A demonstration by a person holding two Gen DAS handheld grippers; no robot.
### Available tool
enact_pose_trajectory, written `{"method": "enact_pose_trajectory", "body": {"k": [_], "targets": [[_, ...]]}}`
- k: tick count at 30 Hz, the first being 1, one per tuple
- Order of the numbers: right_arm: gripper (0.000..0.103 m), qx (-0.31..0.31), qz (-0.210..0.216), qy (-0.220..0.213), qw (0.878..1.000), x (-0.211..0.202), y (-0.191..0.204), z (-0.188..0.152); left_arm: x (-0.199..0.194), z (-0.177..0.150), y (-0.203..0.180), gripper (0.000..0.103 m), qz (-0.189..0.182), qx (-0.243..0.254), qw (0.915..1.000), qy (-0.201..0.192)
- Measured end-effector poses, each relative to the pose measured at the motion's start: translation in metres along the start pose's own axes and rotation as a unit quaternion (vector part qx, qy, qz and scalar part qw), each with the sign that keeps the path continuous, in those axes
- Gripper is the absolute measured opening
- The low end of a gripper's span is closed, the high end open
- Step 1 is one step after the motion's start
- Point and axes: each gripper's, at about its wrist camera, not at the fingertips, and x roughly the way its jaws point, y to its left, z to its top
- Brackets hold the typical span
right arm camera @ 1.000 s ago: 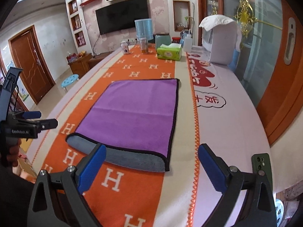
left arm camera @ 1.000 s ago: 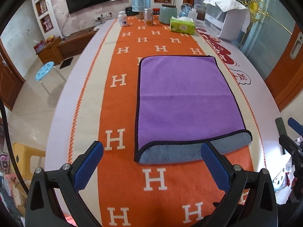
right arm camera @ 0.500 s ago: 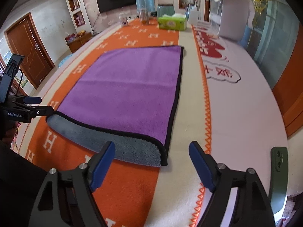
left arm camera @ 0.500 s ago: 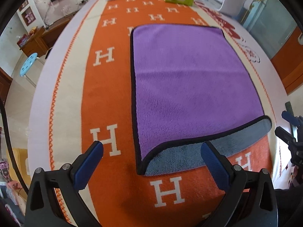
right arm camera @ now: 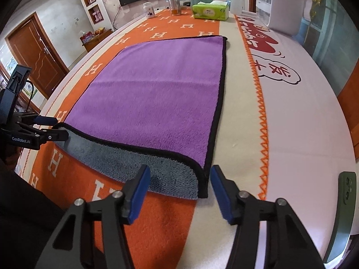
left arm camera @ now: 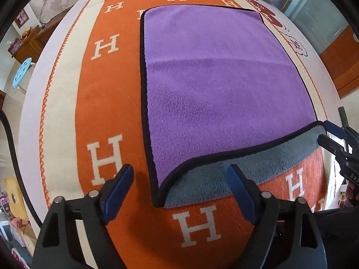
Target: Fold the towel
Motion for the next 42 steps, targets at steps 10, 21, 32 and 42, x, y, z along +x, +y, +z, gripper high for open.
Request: {"method": "enact_pose_trajectory", "body": {"k": [10, 21, 32, 42], "targets": [[0.028, -0.002, -0.004, 0.005, 1.0, -0.003, -0.002, -0.001, -0.004, -0.012, 0.001, 0.046, -0.002, -0.013, 0.9999, -0.003], [0.004, 0.003, -0.002, 0.013, 1.0, -0.006, -0.005, -0.001, -0.017, -0.027, 0.007, 0.006, -0.003, -0.019, 0.9998, 0.002], [0.004, -0.007, -0.015, 0.009, 1.0, -0.015, -0.006, 0.009, -0.032, -0.016, 0.005, 0.005, -0.004, -0.01, 0.9999, 0.007], [0.004, -0.02, -0.01, -0.013, 1.0, -0.04, -0.005, 0.042, -0.063, 0.008, 0.005, 0.005, 0.001, -0.003, 1.0, -0.006]]}}
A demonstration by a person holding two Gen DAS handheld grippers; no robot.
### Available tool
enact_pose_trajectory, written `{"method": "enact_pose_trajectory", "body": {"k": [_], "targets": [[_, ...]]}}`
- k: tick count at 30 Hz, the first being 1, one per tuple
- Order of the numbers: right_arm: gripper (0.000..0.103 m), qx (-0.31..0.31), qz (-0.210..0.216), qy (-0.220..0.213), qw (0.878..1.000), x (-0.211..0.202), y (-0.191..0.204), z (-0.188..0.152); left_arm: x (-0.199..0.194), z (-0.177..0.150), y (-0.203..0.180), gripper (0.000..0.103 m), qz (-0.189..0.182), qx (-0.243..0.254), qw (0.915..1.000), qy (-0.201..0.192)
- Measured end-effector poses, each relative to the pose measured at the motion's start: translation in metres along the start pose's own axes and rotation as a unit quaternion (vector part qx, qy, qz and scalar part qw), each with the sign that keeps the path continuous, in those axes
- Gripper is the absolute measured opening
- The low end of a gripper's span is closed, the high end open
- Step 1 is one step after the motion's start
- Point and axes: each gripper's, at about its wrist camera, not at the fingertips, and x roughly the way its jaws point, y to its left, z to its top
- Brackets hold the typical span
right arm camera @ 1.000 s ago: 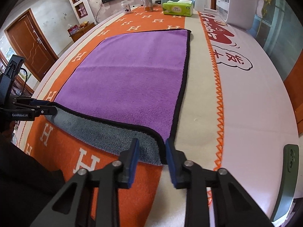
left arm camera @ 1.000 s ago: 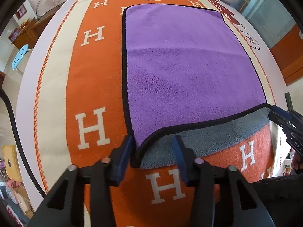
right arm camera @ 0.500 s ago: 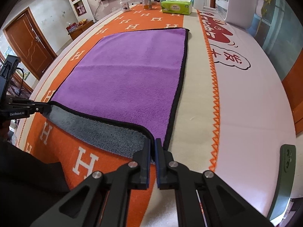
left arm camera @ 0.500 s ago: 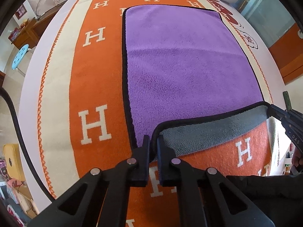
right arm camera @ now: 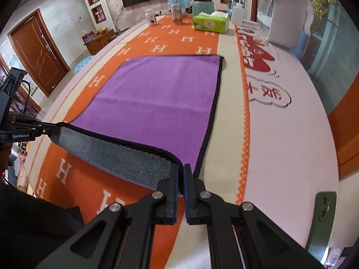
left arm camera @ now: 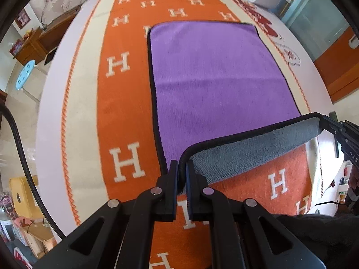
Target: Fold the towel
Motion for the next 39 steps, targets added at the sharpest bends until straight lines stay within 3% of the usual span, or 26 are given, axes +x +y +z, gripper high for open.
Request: {"method": "enact_pose_trajectory", "body": {"k": [10, 23, 32, 39], "targets": [[0.004, -0.023, -0.008, -0.071, 0.997, -0.026, -0.003, 0.058, -0.047, 0.048, 0.009, 0.005, 0.015, 0.009, 0.9973, -0.071], [0.004, -0.042, -0.036, -0.159, 0.986, -0.026, -0.015, 0.133, -0.079, 0.12, 0.02, 0.005, 0.048, 0.023, 0.9844, -0.167], [0.004, -0.04, -0.072, -0.221, 0.972, 0.006, -0.022, 0.168, -0.059, 0.164, 0.029, 0.005, 0.067, -0.005, 0.9705, -0.232], [0.004, -0.047, -0.111, -0.238, 0.964, 0.042, -0.025, 0.177, -0.019, 0.187, 0.034, 0.005, 0.073, -0.033, 0.9673, -0.24]]}}
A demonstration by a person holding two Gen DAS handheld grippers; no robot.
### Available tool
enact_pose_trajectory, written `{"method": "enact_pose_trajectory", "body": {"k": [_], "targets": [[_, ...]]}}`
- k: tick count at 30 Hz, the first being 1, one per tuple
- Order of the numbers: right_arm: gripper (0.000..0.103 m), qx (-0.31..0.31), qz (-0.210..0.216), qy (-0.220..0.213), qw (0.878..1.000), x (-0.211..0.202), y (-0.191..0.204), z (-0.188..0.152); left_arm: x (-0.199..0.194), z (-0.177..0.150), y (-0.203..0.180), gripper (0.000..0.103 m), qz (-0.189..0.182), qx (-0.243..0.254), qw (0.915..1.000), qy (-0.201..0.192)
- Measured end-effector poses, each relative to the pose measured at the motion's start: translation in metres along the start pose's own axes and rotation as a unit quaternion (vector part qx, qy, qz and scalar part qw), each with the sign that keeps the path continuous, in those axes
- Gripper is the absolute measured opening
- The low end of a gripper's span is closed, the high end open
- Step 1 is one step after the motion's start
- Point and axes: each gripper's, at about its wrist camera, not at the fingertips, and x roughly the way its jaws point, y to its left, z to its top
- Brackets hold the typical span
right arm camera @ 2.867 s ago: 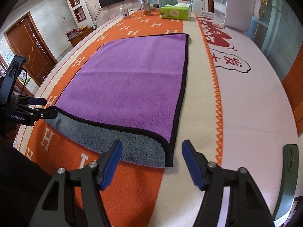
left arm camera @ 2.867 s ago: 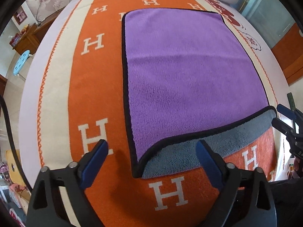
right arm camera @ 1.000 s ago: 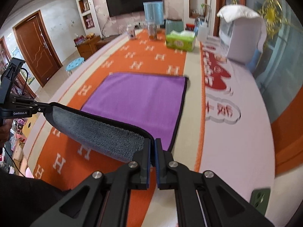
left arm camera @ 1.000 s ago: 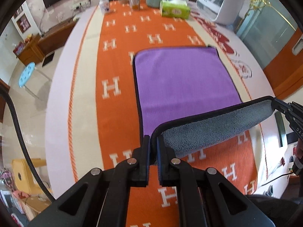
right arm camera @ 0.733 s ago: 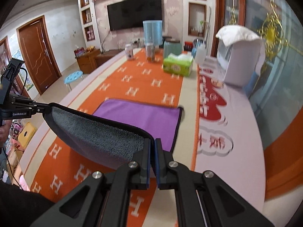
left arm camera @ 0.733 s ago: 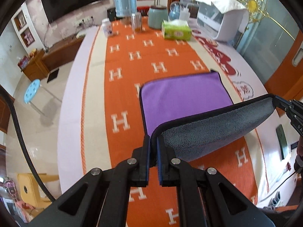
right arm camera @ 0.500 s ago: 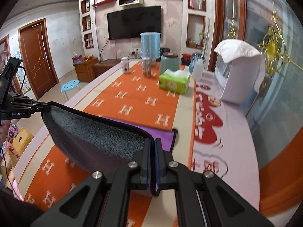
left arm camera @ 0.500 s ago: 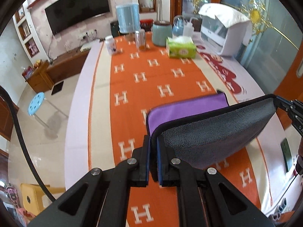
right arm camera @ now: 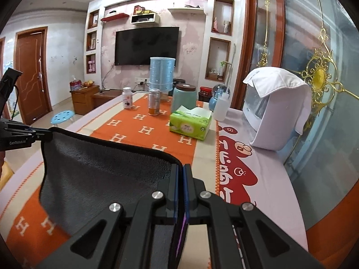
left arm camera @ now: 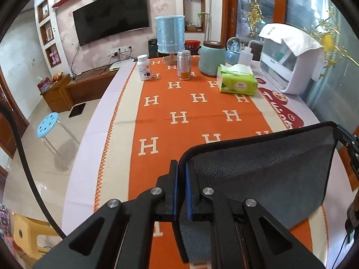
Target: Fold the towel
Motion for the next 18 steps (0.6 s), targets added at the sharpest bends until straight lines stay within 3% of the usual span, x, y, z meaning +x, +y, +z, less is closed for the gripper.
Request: {"method": "enact_pose_trajectory", "body": {"k": [3, 9, 11, 14, 16, 18], "targets": [[0.004, 0.002, -0.013, 0.008, 1.0, 0.018, 0.001, -0.006, 0.018, -0.001, -0.003, 0.008, 0.006, -0.007, 0.9999, 0.005], [0.009, -0.001, -0.014, 0.046, 0.999, 0.044, 0.004, -0.011, 0.054, -0.005, -0.005, 0.016, 0.01, -0.025, 0.9983, 0.052], [0.023, 0.003, -0.013, 0.052, 0.999, 0.05, 0.003, -0.012, 0.059, -0.006, -0.006, 0.027, 0.011, -0.028, 0.9979, 0.057], [0.044, 0.016, -0.005, 0.056, 0.998, 0.05, 0.001, -0.012, 0.059, -0.007, -0.006, 0.035, 0.009, -0.034, 0.9974, 0.063], [0.046, 0.016, -0.004, 0.053, 0.998, 0.046, 0.002, -0.011, 0.055, -0.007, -0.005, 0.036, 0.009, -0.037, 0.9972, 0.065], [0.049, 0.016, -0.007, 0.052, 0.998, 0.041, 0.001, -0.01, 0.047, -0.007, -0.005, 0.046, 0.009, -0.04, 0.9972, 0.062]]}}
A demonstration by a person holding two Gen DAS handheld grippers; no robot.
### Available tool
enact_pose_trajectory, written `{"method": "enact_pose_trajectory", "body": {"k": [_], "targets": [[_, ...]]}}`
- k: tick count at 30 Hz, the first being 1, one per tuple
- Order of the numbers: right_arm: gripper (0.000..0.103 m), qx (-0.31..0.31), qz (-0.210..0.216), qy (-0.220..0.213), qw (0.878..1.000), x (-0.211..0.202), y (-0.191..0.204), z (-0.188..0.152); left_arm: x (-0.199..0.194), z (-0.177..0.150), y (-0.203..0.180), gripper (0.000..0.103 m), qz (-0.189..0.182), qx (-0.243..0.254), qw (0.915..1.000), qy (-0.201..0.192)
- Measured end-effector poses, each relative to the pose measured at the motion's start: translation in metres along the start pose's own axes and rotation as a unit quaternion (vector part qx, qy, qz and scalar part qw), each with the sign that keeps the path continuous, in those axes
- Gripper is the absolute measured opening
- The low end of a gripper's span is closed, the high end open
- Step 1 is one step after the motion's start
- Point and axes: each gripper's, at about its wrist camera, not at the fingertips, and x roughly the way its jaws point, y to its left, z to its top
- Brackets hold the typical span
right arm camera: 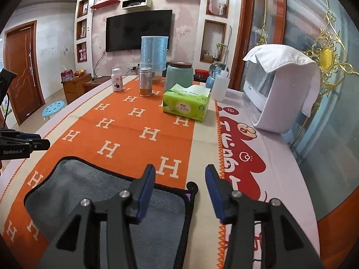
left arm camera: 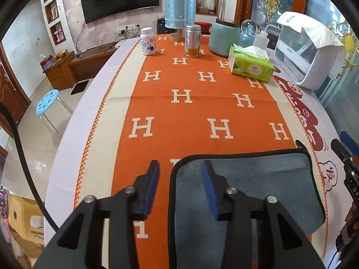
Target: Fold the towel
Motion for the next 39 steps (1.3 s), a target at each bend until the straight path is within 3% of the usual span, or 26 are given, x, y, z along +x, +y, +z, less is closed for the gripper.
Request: {"method": "enact_pose_trajectory", "body": {"k": [2, 9, 15, 17, 23, 28, 39], "targets": [[0.055, 0.002, -0.002, 0.0, 1.0, -0.007, -0.001, 0.0, -0.01, -0.001, 0.001, 0.061, 0.001, -0.006, 0.9999, -0.009], [0.068, 0.017, -0.004, 0.006, 1.0, -0.045, -0.001, -0.007, -0.052, -0.015, 0.0, 0.081, 0.003, -0.014, 0.9996, -0.023], [0.085, 0.051, 0.014, 0.045, 0.998, -0.082, -0.001, -0.021, -0.097, -0.041, -0.005, 0.094, -0.007, -0.019, 0.9992, -0.035], [0.096, 0.059, 0.015, 0.048, 0.997, -0.1, 0.001, -0.029, -0.115, -0.052, -0.007, 0.098, -0.011, -0.019, 0.999, -0.039], [0.103, 0.068, 0.017, 0.049, 0.996, -0.15, 0.01, -0.052, -0.161, -0.091, -0.014, 0.101, -0.022, -0.022, 0.9987, -0.041], [0.103, 0.084, 0.023, 0.056, 0.995, -0.187, 0.015, -0.072, -0.193, -0.132, -0.013, 0.101, -0.037, -0.038, 0.9979, -0.038], [0.103, 0.101, 0.048, 0.111, 0.988, -0.25, 0.035, -0.127, -0.25, -0.22, -0.018, 0.101, -0.048, -0.046, 0.9977, -0.012]]}}
